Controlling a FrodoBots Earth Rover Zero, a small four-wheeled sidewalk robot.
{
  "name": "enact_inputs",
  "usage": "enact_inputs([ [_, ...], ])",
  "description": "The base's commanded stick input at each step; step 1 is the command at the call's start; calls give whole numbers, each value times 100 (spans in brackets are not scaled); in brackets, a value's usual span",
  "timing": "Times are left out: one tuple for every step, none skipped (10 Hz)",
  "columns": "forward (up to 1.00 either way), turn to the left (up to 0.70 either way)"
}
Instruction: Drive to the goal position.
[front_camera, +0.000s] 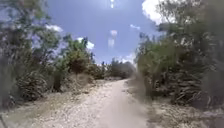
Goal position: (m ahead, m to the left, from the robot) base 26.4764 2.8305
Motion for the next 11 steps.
enact_inputs([
  [45, 0],
  [45, 0],
  [45, 0],
  [45, 0],
  [45, 0],
  [45, 0],
  [45, 0],
  [45, 0],
  [45, 0],
  [45, 0],
  [45, 0],
])
